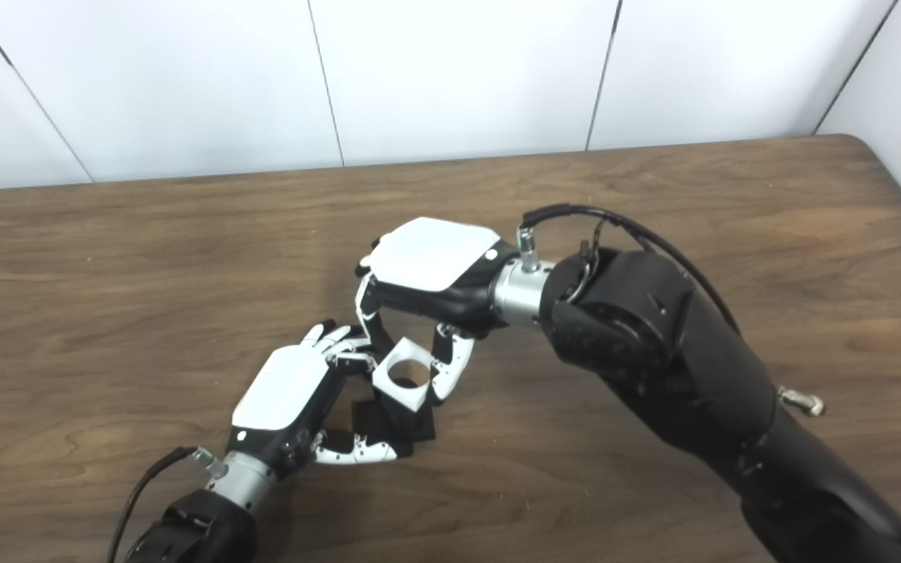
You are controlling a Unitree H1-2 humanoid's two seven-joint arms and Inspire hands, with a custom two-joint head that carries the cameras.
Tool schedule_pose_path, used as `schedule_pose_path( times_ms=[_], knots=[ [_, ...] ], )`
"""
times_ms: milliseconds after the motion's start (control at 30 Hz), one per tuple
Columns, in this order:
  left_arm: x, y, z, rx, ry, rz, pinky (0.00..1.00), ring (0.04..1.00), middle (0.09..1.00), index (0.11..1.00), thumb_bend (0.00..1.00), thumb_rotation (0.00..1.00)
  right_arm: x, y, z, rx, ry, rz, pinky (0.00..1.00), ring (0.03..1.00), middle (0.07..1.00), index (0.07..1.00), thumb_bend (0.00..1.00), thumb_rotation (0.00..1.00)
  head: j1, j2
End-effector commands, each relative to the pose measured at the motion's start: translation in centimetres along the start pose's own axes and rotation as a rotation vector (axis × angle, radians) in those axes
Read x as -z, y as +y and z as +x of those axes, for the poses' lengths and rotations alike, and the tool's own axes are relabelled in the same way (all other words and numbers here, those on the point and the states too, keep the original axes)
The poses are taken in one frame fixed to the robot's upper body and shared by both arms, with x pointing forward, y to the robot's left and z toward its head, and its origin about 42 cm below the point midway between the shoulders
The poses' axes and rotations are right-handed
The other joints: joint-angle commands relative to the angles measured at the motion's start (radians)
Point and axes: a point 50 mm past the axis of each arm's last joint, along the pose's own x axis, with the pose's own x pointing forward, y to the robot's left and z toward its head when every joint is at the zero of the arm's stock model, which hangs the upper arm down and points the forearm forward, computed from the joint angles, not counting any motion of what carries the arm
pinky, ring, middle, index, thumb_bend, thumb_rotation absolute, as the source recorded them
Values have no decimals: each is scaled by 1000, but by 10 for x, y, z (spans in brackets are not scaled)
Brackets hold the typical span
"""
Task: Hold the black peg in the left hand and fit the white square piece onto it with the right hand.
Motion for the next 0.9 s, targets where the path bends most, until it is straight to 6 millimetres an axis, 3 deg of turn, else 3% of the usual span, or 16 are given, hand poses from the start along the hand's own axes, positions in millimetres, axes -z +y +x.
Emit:
schedule_pose_path(
  times_ms=[0, 867],
  knots=[
    [4, -13, -1, 67, 29, 13, 1000, 924, 819, 488, 515, 54, -4, -10, 0, 44, -9, -42, 971, 915, 770, 483, 525, 133, 0, 1],
    [3, -11, -1, 64, 24, 22, 1000, 919, 817, 488, 515, 55, -1, -1, 4, 35, -1, -23, 975, 925, 769, 482, 524, 132, -5, 13]
  ],
)
